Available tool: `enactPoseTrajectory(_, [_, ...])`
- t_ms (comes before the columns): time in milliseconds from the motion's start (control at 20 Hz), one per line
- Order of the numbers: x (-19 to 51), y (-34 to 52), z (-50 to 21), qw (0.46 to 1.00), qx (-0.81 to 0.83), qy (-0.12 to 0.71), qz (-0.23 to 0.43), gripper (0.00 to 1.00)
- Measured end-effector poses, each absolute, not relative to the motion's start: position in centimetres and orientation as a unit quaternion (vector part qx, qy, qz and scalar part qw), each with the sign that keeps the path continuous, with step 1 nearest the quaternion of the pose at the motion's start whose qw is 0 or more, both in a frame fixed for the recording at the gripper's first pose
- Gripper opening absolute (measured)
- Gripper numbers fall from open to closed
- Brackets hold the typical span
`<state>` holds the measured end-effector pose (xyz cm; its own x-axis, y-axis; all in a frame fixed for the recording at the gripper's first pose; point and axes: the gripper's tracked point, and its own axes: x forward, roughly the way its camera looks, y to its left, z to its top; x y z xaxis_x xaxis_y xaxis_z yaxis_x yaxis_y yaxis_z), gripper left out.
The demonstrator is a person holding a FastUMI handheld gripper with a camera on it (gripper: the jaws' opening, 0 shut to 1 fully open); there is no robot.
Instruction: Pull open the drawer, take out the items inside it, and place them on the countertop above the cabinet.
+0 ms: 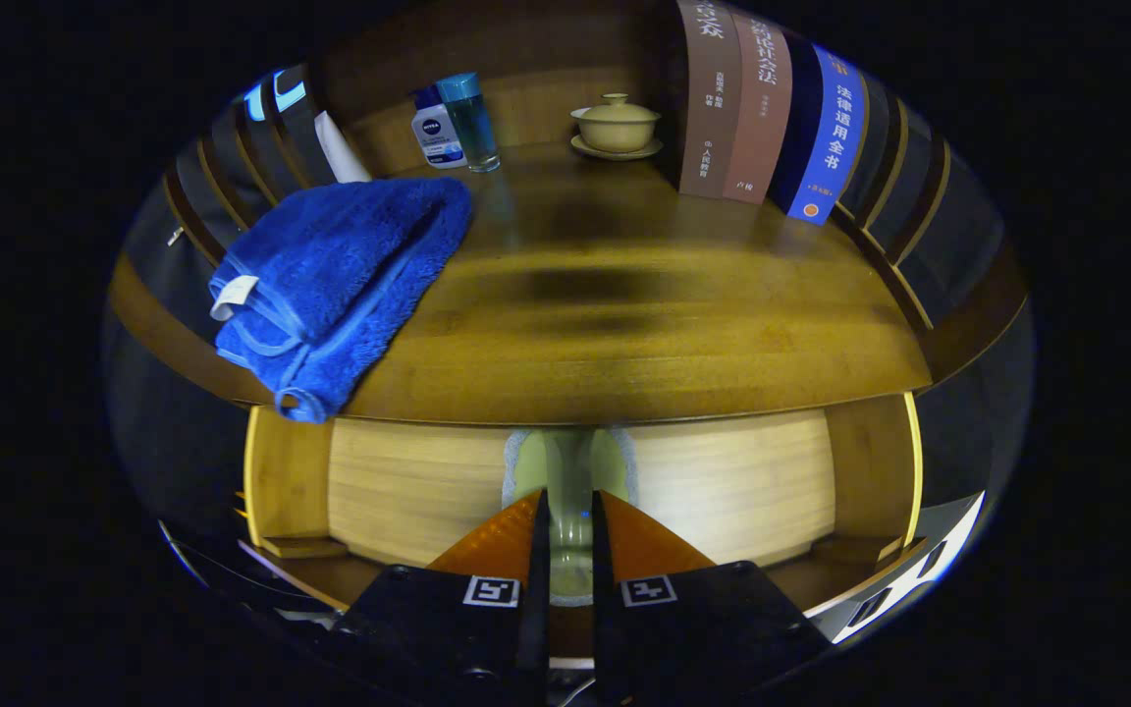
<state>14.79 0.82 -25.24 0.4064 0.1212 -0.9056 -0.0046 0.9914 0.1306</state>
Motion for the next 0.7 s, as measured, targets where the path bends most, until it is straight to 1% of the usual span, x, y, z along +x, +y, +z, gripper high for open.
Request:
enactPoseTrajectory(300, [14.1, 0.9, -21.6, 0.839, 0.071, 0.536, 0.056, 0.23])
enactPoseTrajectory(550, [14.5, 0.0, -19.1, 0.840, 0.084, 0.533, 0.055, 0.23])
enactPoseTrajectory(700, [15.3, -0.4, -17.2, 0.851, 0.080, 0.516, 0.058, 0.23])
